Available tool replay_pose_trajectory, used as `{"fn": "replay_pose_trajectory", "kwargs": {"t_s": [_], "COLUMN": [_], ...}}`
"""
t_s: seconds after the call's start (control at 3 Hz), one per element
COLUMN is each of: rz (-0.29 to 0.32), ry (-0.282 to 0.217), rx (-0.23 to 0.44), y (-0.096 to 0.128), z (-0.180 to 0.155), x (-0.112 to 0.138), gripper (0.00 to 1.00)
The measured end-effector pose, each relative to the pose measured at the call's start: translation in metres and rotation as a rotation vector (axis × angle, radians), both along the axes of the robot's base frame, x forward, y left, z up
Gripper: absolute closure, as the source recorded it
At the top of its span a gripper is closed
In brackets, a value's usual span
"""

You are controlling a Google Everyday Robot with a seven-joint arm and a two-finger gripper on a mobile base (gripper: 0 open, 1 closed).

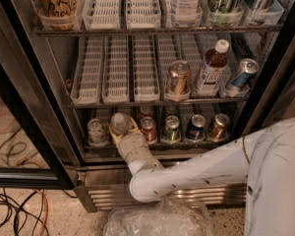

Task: Pick water bottle from bottom shelf of fridge

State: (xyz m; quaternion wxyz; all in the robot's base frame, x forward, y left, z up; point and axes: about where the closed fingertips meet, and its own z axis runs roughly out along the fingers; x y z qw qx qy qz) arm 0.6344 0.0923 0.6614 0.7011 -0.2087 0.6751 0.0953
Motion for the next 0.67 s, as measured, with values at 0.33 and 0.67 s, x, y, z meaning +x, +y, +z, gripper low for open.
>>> {"fn": "replay_pose_trajectory", "kwargs": {"t_s": [0.33,0.67], "rz": [0.005,0.022], "ry": [-0.006,-0.013], "rx": [-0.004,-0.011], "y": [-0.002,-0.001], "z": [0.005,0.012], "x": [-0.014,-0.029], "gripper": [1.00,1.00]}}
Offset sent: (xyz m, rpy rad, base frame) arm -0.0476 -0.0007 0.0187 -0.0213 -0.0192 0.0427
